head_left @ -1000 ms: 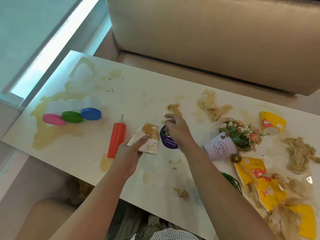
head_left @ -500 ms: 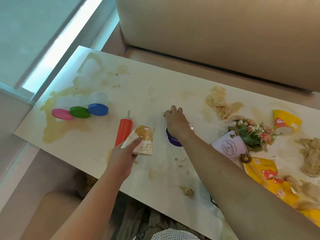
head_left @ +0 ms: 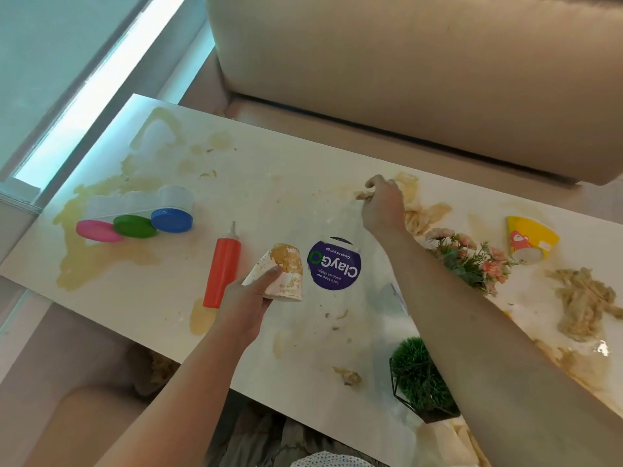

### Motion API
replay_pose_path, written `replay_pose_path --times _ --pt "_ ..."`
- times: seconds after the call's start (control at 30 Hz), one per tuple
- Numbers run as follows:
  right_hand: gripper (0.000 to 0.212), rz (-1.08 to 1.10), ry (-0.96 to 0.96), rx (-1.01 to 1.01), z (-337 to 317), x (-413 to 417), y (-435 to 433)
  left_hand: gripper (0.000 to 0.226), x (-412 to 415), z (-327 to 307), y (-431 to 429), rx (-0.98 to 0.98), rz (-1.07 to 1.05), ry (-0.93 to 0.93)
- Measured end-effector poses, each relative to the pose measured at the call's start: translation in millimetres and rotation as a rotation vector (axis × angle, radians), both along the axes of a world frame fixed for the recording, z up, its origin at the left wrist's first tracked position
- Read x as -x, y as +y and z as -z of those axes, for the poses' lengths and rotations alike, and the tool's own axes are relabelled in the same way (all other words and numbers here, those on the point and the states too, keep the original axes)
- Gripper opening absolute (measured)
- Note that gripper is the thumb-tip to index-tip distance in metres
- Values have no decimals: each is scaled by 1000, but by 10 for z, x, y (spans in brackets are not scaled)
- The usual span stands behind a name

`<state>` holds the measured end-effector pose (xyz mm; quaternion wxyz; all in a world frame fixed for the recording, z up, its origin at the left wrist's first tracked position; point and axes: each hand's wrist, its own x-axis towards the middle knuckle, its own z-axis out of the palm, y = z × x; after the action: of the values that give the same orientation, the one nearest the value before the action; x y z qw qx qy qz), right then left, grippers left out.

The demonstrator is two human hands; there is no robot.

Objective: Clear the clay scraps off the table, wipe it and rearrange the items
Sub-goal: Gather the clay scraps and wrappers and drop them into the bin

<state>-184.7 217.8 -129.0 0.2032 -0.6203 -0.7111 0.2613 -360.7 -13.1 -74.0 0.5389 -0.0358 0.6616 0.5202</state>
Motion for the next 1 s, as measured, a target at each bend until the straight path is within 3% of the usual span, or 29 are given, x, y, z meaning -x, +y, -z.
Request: replay_pose_path --times 0.07,0.17,0.3,0.43,0.53,0.8,1.0 --pt "42 85 -98 44 52 -207 190 29 -52 7 24 -9 24 -1" --pt "38 159 -276 160 131 -383 362 27 -125 6 52 -18 50 -6" --pt "44 30 -490 272 156 -405 286 24 -166 7 62 -17 64 3" --pt "34 -113 -483 171 213 -286 94 29 -142 15 35 -15 64 12" --pt "27 -216 -377 146 237 -110 -130 33 -130 17 34 -21 54 3" --pt "29 -187 191 130 -315 370 -581 38 3 -22 -125 -29 -18 -4" --pt "27 -137 353 152 -745 524 -797 39 284 -117 -449 -56 -95 13"
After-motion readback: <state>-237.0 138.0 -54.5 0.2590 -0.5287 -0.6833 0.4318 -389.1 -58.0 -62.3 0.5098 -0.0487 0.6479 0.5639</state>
